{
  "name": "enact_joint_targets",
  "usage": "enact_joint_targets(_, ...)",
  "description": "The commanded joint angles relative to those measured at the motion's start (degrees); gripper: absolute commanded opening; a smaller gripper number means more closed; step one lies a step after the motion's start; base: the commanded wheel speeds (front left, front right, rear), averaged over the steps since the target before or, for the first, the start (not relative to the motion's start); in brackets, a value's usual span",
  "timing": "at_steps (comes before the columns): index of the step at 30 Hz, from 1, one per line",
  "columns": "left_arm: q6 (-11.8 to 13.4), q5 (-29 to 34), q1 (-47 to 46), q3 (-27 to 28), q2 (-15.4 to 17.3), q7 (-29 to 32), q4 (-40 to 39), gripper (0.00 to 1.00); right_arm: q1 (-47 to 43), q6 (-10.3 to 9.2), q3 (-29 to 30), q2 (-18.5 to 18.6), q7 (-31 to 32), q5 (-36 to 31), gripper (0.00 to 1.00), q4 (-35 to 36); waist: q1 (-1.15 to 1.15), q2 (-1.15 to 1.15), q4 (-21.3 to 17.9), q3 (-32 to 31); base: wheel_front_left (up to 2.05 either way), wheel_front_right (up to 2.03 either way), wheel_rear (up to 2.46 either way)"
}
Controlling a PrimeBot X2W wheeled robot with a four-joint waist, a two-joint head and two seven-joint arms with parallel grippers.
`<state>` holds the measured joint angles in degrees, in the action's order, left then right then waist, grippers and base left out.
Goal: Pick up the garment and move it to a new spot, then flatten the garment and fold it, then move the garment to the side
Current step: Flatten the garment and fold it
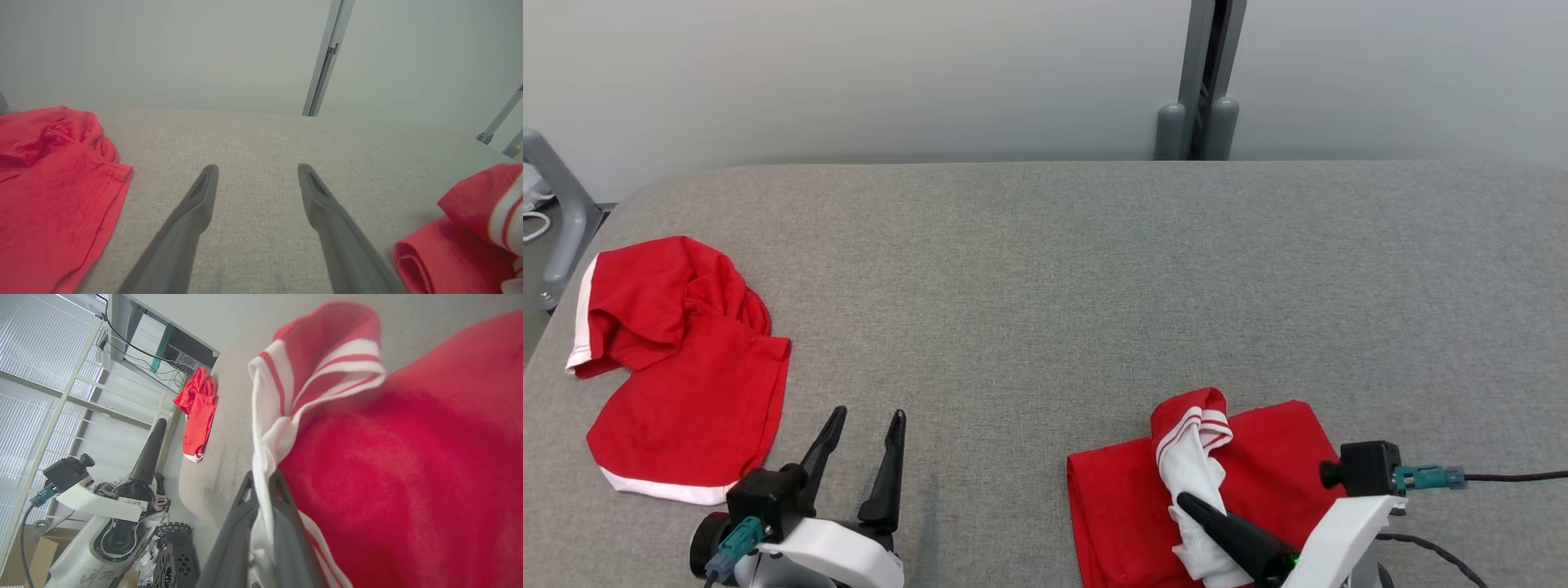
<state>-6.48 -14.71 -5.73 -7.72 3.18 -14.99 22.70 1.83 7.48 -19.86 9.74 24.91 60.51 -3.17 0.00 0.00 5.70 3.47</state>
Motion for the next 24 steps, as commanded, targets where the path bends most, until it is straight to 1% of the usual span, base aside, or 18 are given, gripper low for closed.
enact_joint_targets(1,-0.11,0.17,0.4,-0.09,0.21,-0.18,0.18,1.0,0.5,0.02,-0.24,0.34,-0.29,-0.89,0.1,-0.64,0.0,0.0,0.51,0.08,0.0,0.0,0.0)
enact_joint_targets(2,-0.13,0.12,0.28,-0.15,0.17,-0.18,0.26,1.0,0.62,0.02,-0.38,0.53,-0.51,-1.69,0.49,-1.1,0.0,0.0,0.76,0.14,0.0,0.0,0.0)
enact_joint_targets(3,-0.17,0.08,0.24,-0.24,0.13,-0.18,0.34,1.0,0.47,0.02,-0.39,0.25,-0.43,-1.76,1.0,-1.88,0.0,0.0,0.99,0.15,0.0,0.0,0.0)
enact_joint_targets(10,-0.24,-0.15,0.26,-0.68,-0.01,-0.18,0.82,1.0,1.12,0.02,-1.93,-2.24,0.29,-0.61,1.0,-1.95,0.0,0.0,2.05,0.09,0.0,0.0,0.0)
enact_joint_targets(15,-0.27,-0.03,0.24,-0.81,-0.07,-0.18,0.91,1.0,1.92,0.02,-3.27,-3.02,-0.24,-0.52,1.0,-1.53,0.0,0.0,2.31,0.13,0.0,0.0,0.0)
enact_joint_targets(19,-0.28,0.11,0.54,-0.71,-0.09,-0.18,0.93,1.0,2.87,0.02,-1.93,-2.29,-2.46,-1.21,1.0,-0.39,0.0,0.0,2.13,-0.19,0.0,0.0,0.0)
enact_joint_targets(22,-0.32,0.21,0.75,-0.55,-0.11,-0.18,0.37,1.0,3.95,0.02,0.32,-1.09,-6.0,-2.62,1.0,0.35,0.0,0.0,1.73,-0.51,0.0,0.0,0.0)
enact_joint_targets(24,-0.34,0.22,0.78,-0.47,-0.12,-0.17,-0.06,1.0,4.95,0.02,1.6,0.65,-9.15,-5.0,1.0,0.96,0.0,0.0,1.37,-0.58,0.0,0.0,0.0)
